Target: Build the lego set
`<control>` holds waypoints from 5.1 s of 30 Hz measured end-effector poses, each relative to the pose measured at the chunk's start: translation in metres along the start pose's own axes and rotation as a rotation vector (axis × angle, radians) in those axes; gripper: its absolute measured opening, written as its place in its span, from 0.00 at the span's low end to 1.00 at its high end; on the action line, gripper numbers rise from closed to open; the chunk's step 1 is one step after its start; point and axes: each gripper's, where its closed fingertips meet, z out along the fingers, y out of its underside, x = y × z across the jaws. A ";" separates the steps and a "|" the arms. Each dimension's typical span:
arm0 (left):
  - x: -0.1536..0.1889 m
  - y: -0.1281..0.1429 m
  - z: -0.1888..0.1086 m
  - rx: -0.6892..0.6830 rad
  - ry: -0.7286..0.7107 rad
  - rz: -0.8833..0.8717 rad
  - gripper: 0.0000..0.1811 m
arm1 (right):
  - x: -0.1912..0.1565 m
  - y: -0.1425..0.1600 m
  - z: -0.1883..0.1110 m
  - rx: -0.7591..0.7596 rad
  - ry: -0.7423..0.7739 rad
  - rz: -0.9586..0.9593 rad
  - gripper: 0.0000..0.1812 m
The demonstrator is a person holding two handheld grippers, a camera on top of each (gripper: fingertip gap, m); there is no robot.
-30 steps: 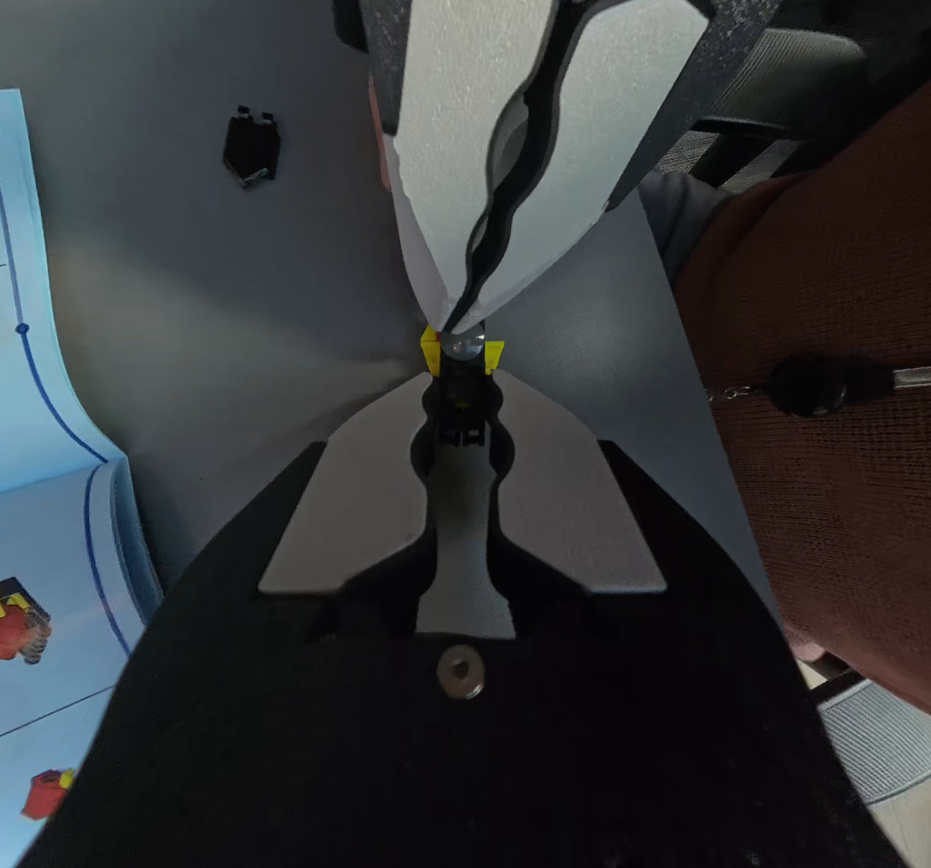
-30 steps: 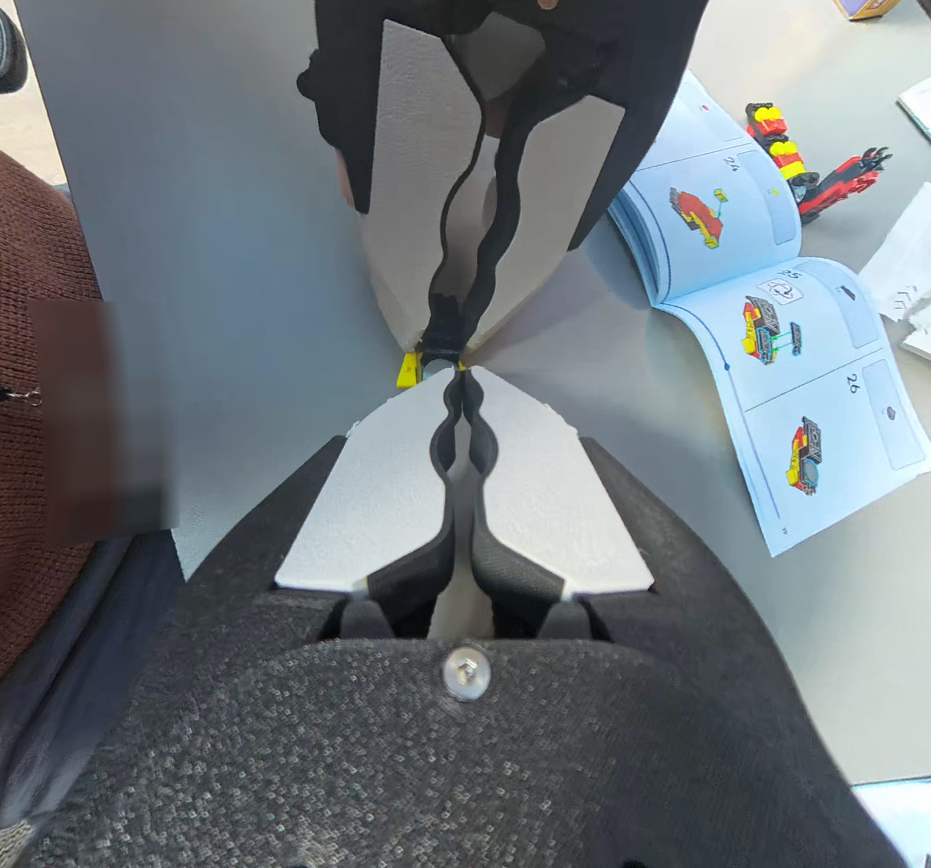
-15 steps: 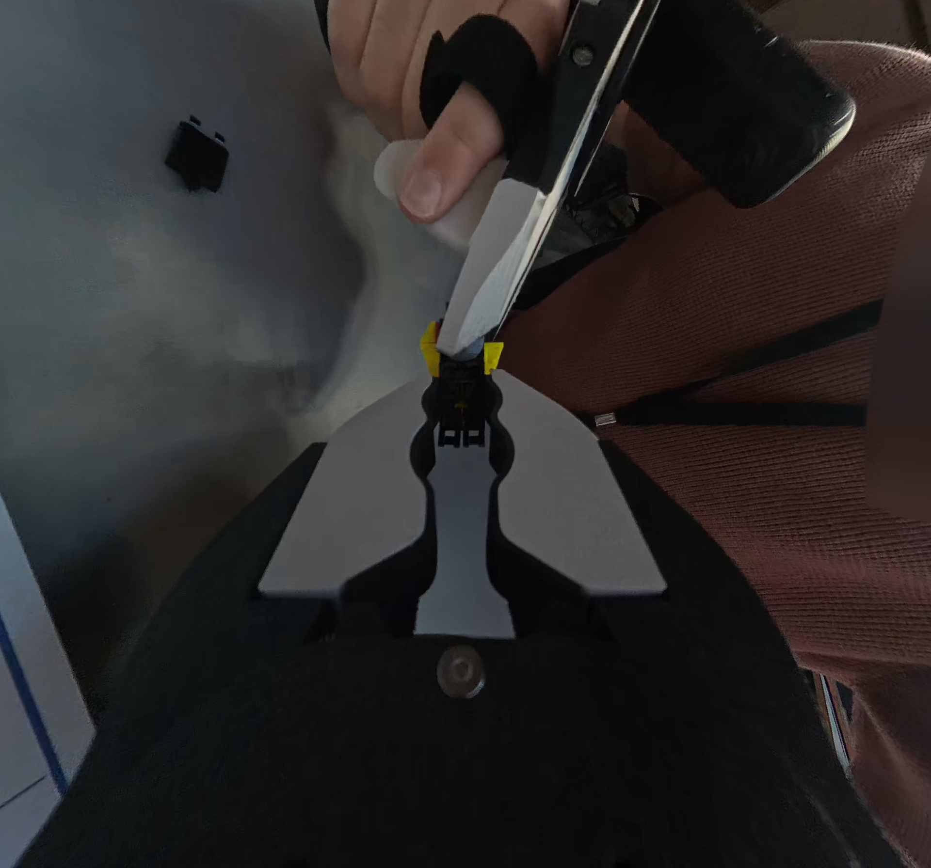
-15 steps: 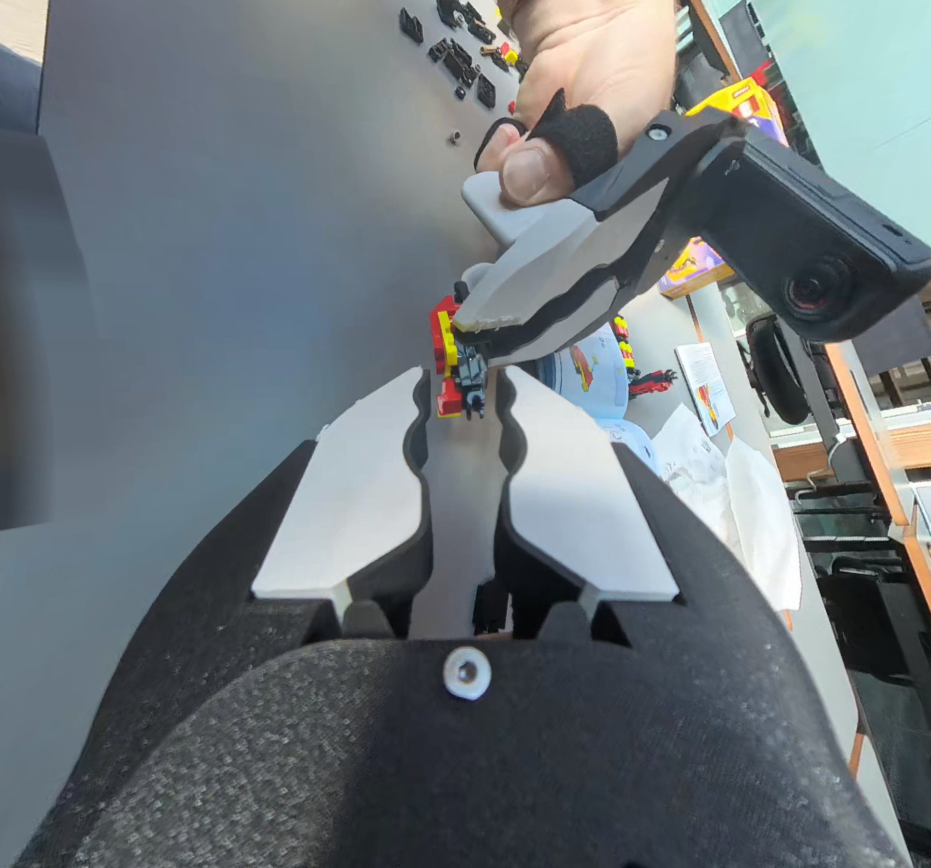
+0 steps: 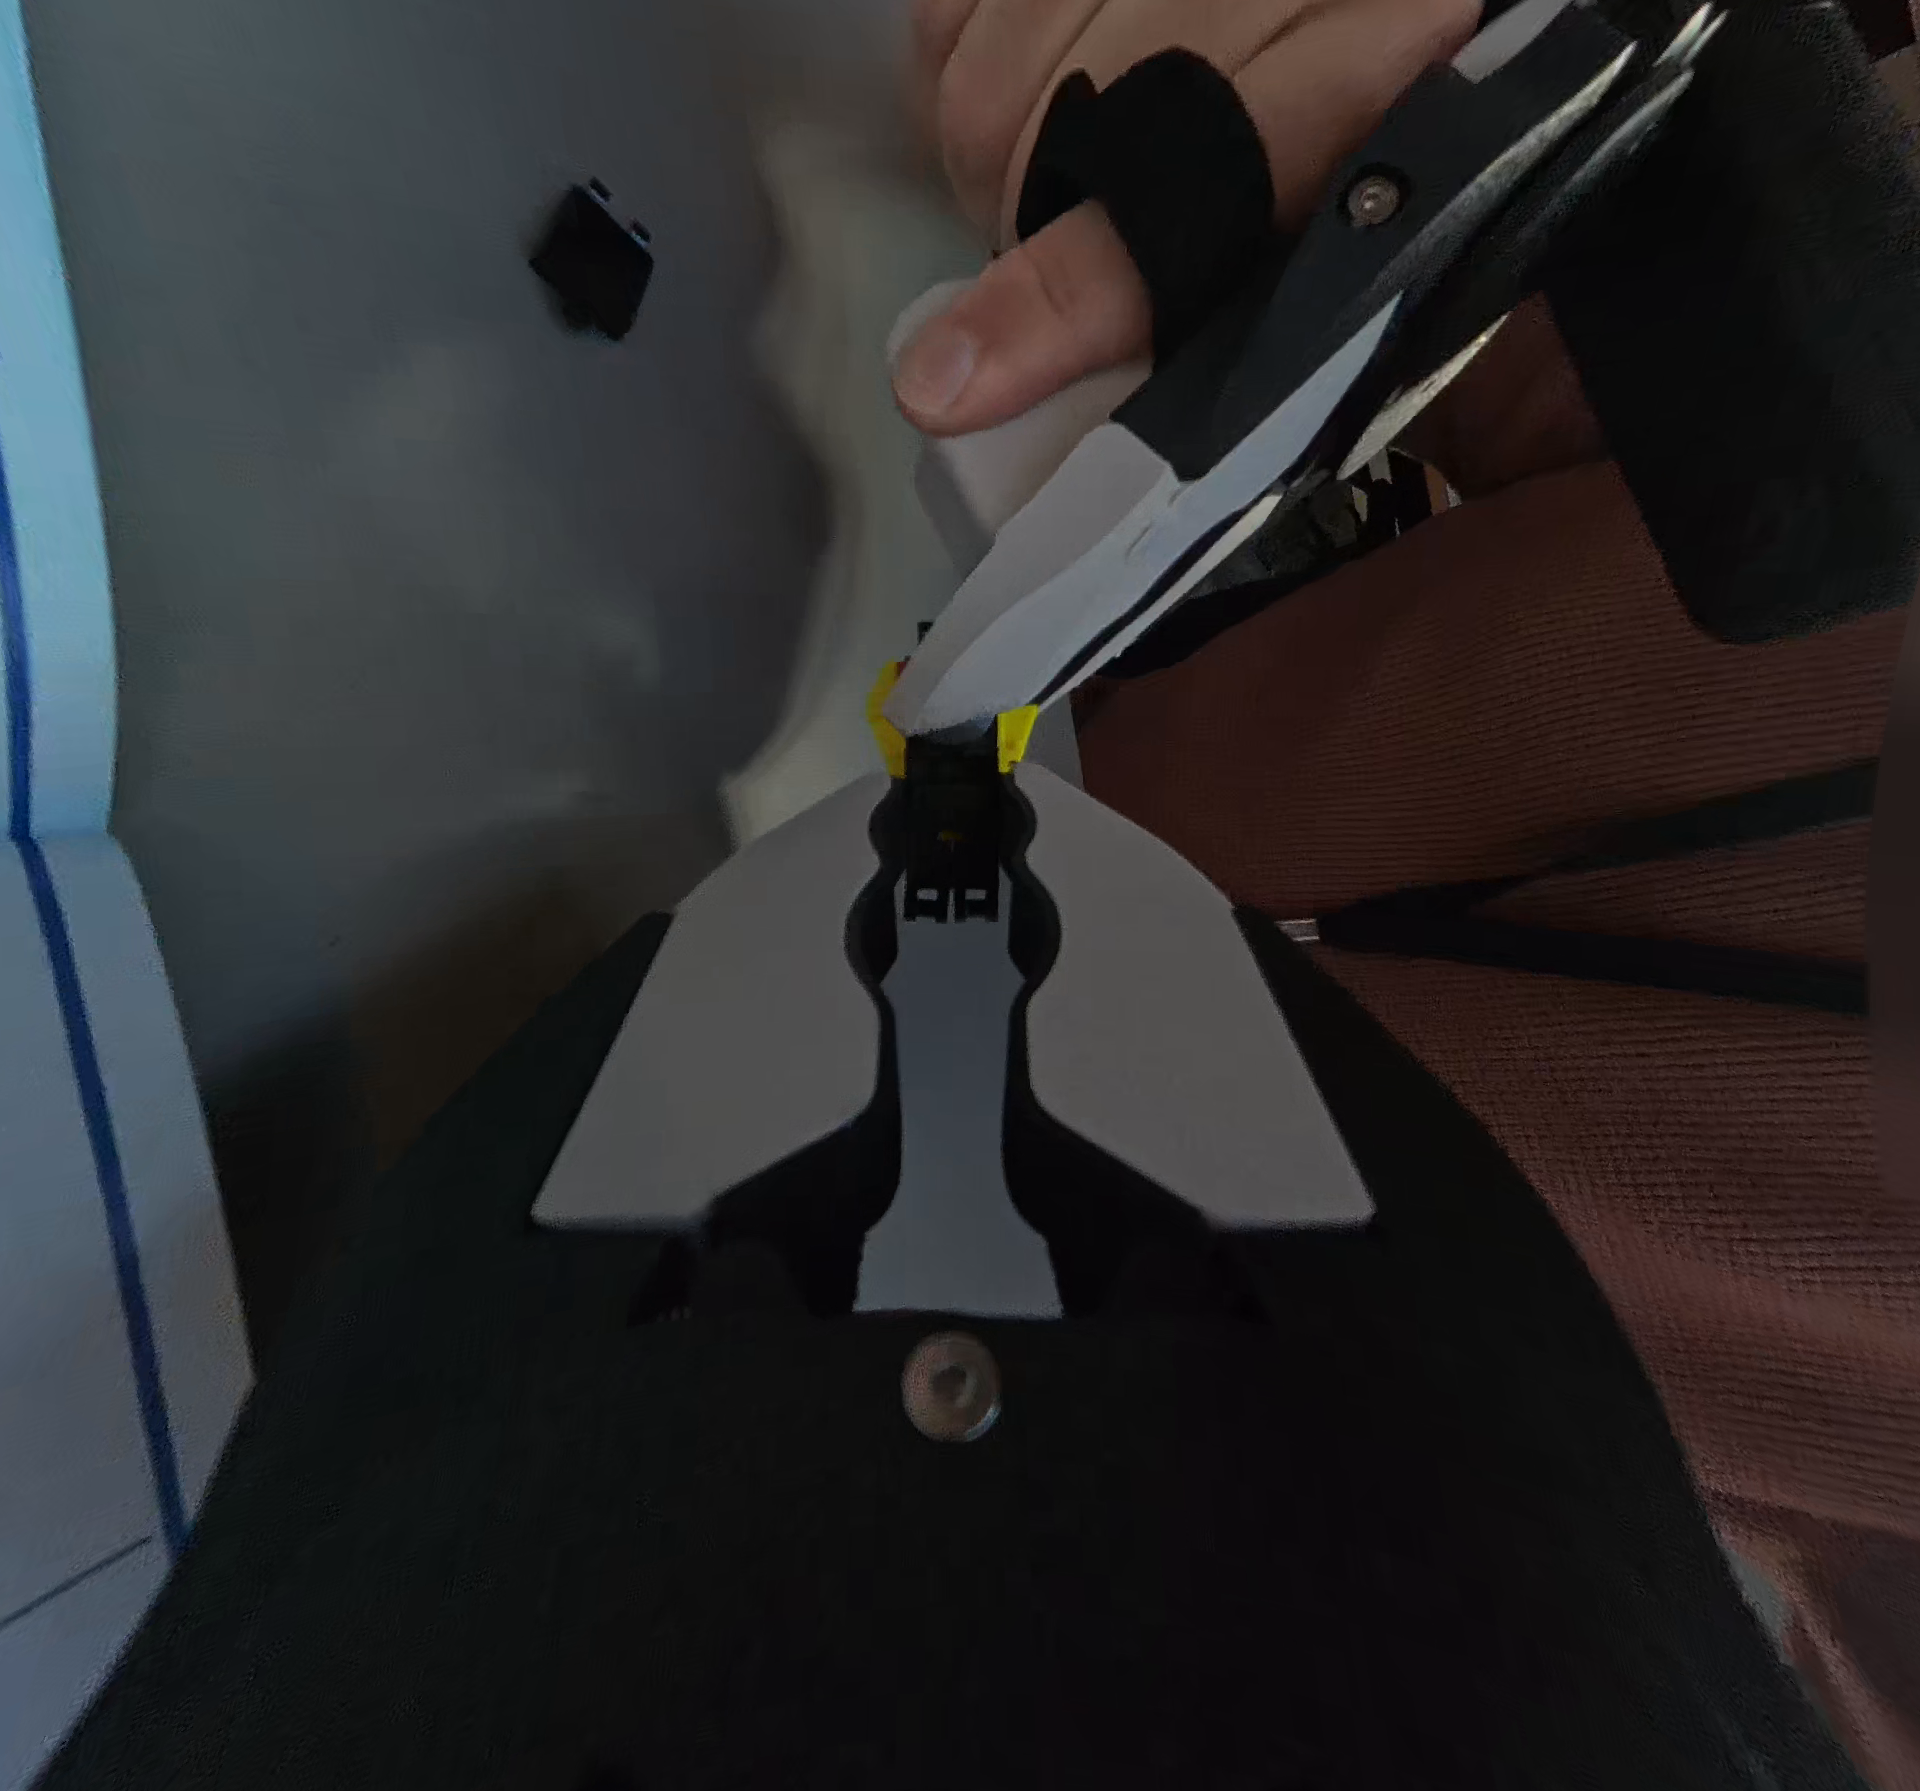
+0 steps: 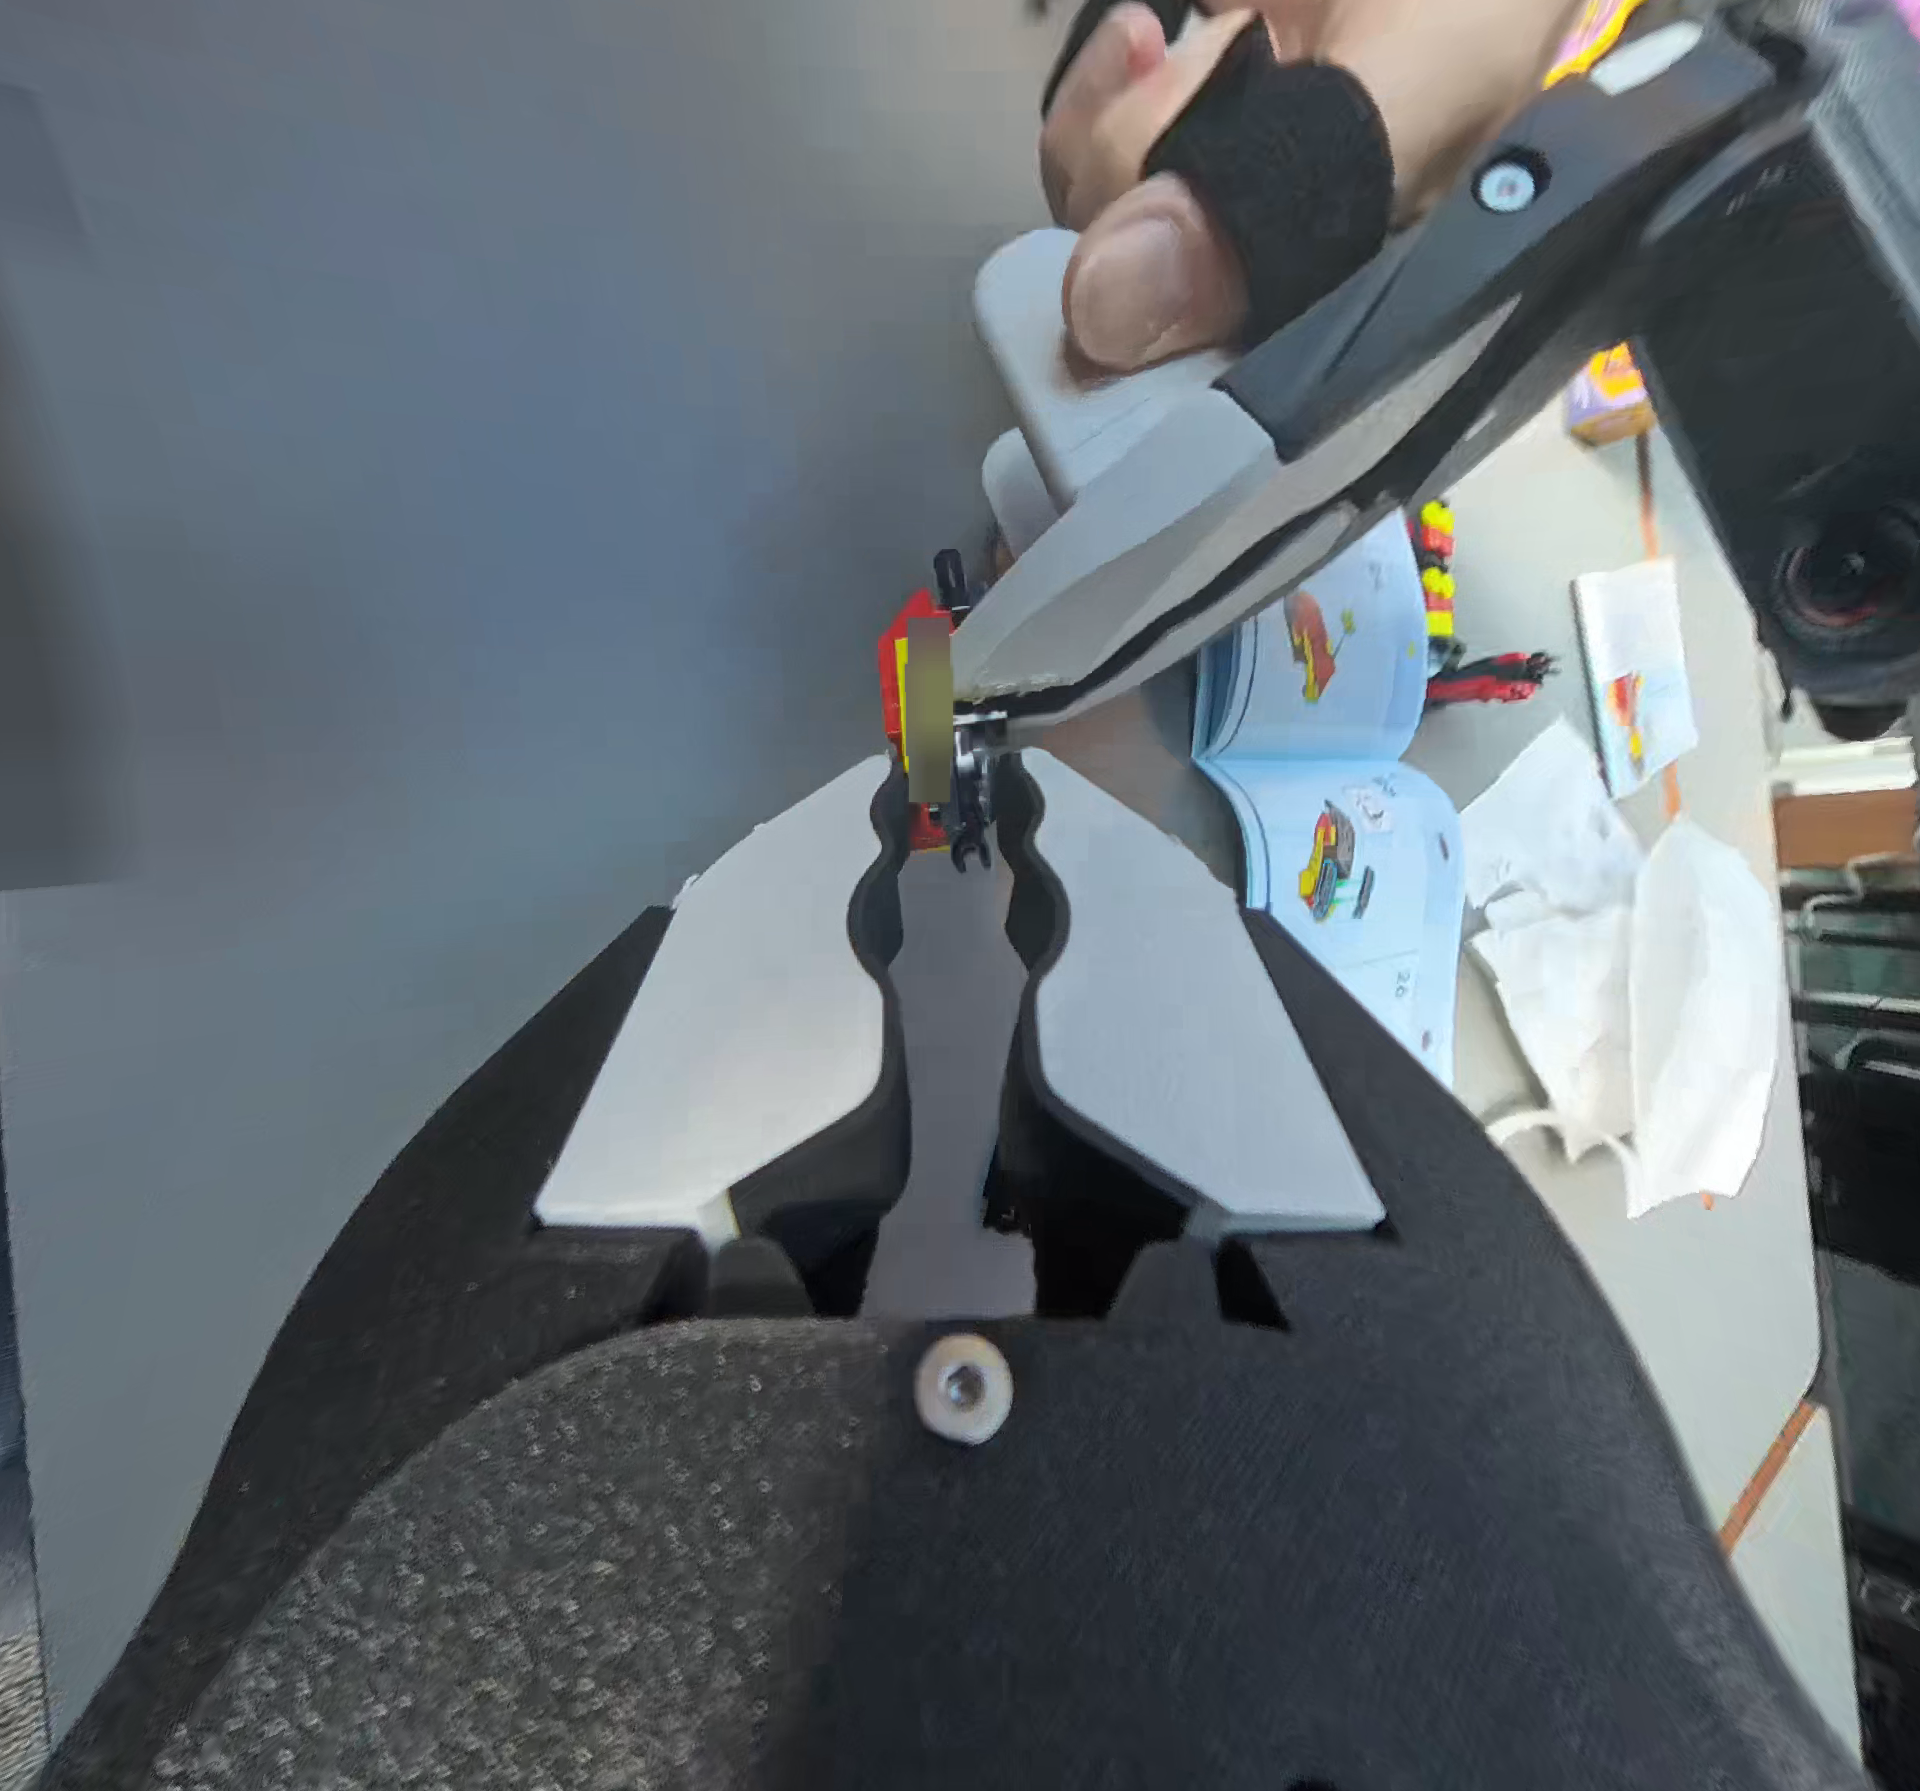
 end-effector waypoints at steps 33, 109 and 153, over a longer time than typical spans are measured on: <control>-0.009 -0.019 -0.016 0.200 -0.588 0.578 0.23 | 0.009 0.009 0.002 -0.041 -0.005 0.182 0.08; -0.033 0.018 -0.022 -0.201 -1.099 1.151 0.13 | 0.032 0.061 -0.075 0.245 0.342 0.767 0.17; 0.114 0.190 -0.123 1.361 -0.731 -0.049 0.12 | 0.060 -0.074 -0.010 0.549 -0.024 0.607 0.13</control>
